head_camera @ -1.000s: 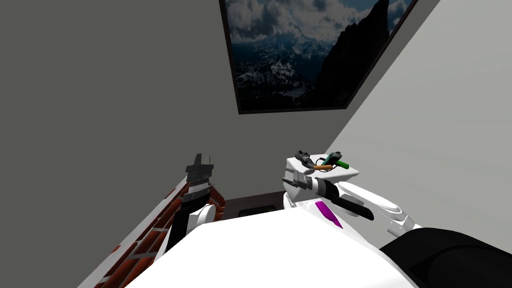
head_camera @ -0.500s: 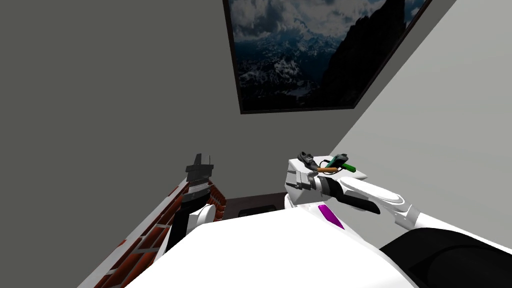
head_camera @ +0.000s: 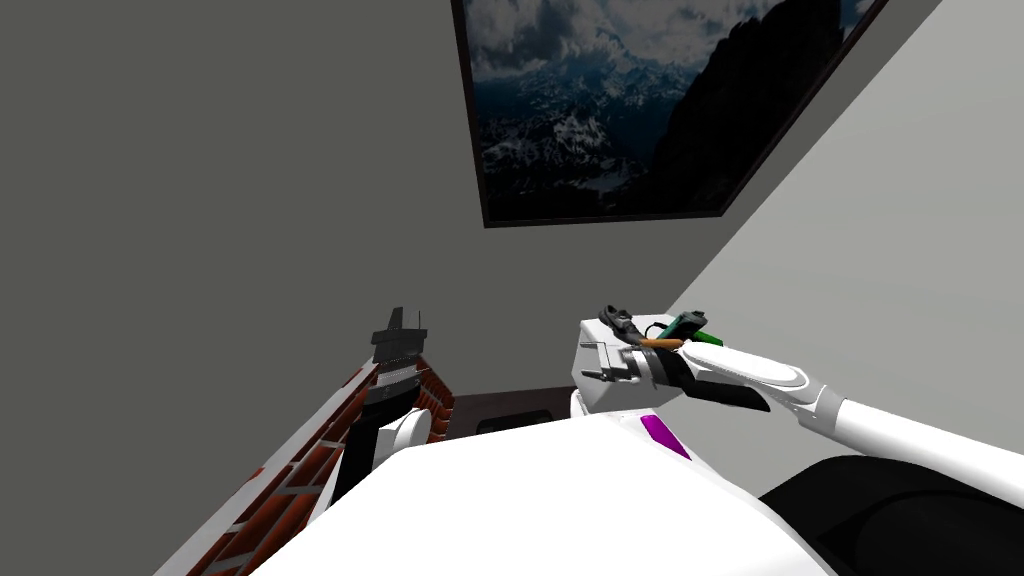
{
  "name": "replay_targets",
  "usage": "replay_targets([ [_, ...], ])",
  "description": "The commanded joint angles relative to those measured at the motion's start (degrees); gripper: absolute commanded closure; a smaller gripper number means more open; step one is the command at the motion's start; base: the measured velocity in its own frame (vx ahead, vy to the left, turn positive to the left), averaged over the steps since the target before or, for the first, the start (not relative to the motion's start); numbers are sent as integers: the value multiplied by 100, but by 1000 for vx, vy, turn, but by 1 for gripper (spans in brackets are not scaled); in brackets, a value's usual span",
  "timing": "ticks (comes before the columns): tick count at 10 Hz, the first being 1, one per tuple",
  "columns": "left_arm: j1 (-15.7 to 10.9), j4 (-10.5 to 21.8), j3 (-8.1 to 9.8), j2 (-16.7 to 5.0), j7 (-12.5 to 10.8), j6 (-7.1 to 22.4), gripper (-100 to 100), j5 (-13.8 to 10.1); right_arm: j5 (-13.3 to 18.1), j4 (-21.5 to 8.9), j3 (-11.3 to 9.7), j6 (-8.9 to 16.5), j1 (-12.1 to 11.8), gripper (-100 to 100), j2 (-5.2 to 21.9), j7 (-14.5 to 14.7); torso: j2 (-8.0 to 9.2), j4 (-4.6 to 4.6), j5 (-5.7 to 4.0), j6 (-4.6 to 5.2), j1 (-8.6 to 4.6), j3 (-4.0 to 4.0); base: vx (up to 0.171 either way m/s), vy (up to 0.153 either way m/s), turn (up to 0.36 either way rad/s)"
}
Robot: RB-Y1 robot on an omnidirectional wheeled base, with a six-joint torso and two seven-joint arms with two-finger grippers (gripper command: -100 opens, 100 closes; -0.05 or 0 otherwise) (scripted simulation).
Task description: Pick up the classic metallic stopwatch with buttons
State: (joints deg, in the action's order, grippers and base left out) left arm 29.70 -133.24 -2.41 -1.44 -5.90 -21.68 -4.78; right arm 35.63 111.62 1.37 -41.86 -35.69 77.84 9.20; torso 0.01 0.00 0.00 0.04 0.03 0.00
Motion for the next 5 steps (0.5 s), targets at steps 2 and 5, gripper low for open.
replay_targets([
  [2, 0, 0, 0, 0, 0, 0, 0, 0, 165, -248, -46, -173, 109, -100, 453, -7, 0, 0, -1, 0, 0, 0, -7, -8, 42],
  [5, 0, 0, 0, 0, 0, 0, 0, 0, 261, -387, -45, -278, 141, -100, 938, -13, 3, 1, -1, 0, 0, 2, -10, -7, 28],
])
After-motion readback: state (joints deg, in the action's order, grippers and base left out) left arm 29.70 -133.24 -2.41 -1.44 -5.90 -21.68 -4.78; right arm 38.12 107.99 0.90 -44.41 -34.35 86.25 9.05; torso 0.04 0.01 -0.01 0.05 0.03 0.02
